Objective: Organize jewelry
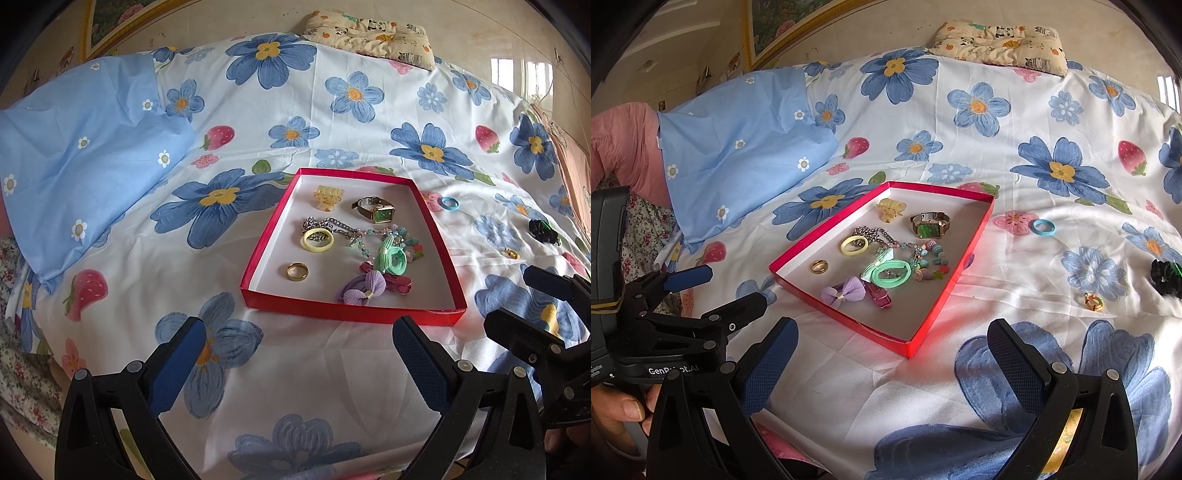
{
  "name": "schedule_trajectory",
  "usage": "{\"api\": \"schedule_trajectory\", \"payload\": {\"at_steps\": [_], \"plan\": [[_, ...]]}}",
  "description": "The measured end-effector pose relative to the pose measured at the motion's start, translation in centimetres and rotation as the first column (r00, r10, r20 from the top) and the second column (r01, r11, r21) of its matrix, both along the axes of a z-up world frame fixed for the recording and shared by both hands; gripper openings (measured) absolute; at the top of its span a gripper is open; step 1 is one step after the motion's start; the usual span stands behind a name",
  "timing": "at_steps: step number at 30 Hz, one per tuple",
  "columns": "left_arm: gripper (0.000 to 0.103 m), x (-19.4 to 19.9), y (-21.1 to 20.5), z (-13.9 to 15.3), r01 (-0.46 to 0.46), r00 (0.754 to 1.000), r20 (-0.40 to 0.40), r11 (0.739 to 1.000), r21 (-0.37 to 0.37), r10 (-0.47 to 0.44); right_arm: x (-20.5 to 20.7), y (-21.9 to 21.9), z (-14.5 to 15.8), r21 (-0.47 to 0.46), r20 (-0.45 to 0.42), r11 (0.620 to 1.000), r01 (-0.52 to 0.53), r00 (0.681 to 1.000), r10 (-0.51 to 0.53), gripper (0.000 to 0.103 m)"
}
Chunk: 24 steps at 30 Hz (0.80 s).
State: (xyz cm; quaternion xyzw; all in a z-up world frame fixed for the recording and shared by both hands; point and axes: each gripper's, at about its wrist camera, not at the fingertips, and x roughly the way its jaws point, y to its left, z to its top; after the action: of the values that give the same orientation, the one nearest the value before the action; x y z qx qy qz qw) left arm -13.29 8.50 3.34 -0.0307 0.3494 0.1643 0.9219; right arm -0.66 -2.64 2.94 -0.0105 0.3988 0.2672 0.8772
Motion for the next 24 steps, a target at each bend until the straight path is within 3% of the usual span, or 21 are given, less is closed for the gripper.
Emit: {"api": "schedule_trajectory", "payload": {"at_steps": [24], "plan": [[0.102,1.2,0.2,-0.4,0.001,1.000,-0.016,1.000,0.001,-0.001,0.3,0.9,0.1,0.004,-0.010,1.000,-0.002,1.000,0.002,0.103]]}}
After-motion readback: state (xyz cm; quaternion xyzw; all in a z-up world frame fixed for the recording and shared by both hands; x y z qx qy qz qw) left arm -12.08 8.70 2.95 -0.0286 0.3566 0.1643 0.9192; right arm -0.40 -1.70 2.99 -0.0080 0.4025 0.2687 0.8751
